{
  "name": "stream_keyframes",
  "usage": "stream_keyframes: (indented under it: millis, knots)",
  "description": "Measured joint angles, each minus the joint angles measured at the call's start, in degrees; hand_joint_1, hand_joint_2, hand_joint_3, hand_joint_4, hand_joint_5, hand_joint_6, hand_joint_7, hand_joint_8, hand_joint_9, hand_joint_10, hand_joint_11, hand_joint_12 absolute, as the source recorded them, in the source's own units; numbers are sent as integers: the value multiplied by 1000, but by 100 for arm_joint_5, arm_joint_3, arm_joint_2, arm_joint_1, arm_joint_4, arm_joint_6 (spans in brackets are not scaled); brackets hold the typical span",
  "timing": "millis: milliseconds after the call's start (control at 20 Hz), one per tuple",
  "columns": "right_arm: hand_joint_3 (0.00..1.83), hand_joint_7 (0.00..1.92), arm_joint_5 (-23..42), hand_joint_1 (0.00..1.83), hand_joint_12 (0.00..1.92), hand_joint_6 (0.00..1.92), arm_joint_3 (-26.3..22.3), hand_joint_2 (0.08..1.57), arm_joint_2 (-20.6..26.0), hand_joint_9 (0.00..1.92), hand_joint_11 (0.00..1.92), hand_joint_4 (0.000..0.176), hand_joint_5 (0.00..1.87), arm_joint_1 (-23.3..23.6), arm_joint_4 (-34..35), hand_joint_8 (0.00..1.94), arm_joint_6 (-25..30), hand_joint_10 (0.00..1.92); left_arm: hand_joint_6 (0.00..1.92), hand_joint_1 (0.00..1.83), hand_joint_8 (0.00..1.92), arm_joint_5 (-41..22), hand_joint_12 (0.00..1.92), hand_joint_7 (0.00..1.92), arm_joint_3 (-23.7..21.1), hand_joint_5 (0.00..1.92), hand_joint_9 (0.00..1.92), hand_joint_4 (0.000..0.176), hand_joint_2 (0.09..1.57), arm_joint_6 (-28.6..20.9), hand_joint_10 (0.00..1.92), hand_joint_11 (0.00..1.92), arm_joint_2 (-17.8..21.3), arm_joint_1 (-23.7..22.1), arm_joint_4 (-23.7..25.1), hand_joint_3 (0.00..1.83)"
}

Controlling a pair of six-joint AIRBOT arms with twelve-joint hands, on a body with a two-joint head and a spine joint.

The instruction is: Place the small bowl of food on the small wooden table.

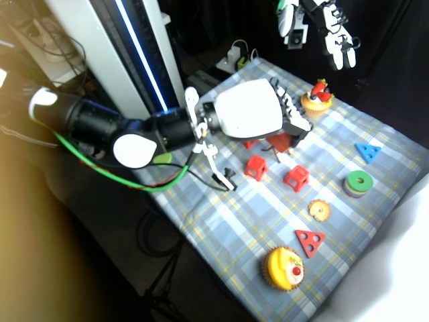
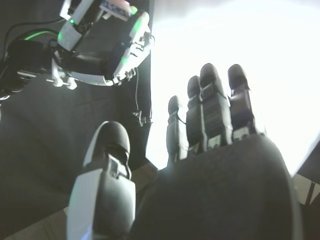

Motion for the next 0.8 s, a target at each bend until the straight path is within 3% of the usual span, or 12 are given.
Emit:
stream_keyframes:
  millis: [100,150,200,250,300,350,450,500,550,650,700,800]
  knots:
    - [0,667,0,1161,1221,0,0,909,0,718,302,52,798,0,2,3,0,33,1,311,1,0,289,310,0,301,339,137,1245,0,1,0,0,-2,0,1]
    - [0,675,-2,1179,1207,2,0,904,0,714,281,49,800,0,2,6,0,31,0,324,1,4,268,299,0,298,331,132,1243,0,0,0,0,-2,-4,0]
    - [0,680,-7,1189,1175,1,0,907,0,718,296,36,801,0,0,4,0,29,0,346,1,2,257,300,0,297,331,125,1240,0,1,0,0,-7,-7,0]
    - [0,691,-9,1172,1151,1,2,905,0,742,332,46,805,0,0,4,0,32,2,372,1,0,274,302,0,308,338,124,1233,0,2,0,0,-7,-4,0]
    - [1,704,-11,1167,1142,3,13,907,0,745,321,17,812,0,-2,8,0,31,0,369,2,2,286,306,0,299,344,127,1231,0,3,0,0,-7,-2,0]
    - [1,698,-31,1165,1127,5,13,908,0,722,290,18,818,0,4,4,0,20,1,366,2,2,332,320,0,305,362,125,1227,-2,4,0,0,-7,-2,0]
    - [4,657,-35,1137,1105,3,24,915,0,659,231,64,821,0,7,1,0,3,7,391,0,2,388,314,0,311,349,121,1223,-2,2,0,0,-7,-4,0]
    - [6,643,-35,1086,1097,0,20,921,0,623,206,82,796,0,17,0,0,0,2,377,0,-2,381,304,0,304,327,130,1225,-17,0,0,0,-7,-4,0]
    - [4,590,-33,1048,1088,0,-20,918,24,576,177,74,764,0,87,0,-2,0,0,347,0,-13,440,295,0,276,333,147,1236,-24,1,0,0,-7,-11,0]
    - [3,591,63,989,1117,0,-149,939,155,595,170,46,744,0,201,0,2,6,5,350,5,-70,492,292,0,287,332,139,1231,-24,4,0,7,-7,-52,0]
    - [4,612,323,1030,1119,0,-258,949,365,610,167,0,716,0,402,8,11,11,4,357,2,-157,455,281,-2,292,301,139,1224,-24,1,0,9,-7,-129,0]
    - [0,608,756,960,973,0,-330,960,719,589,156,0,649,-2,728,1,4,0,8,361,1,-262,433,282,-13,322,303,135,1215,-26,2,0,63,-4,-205,0]
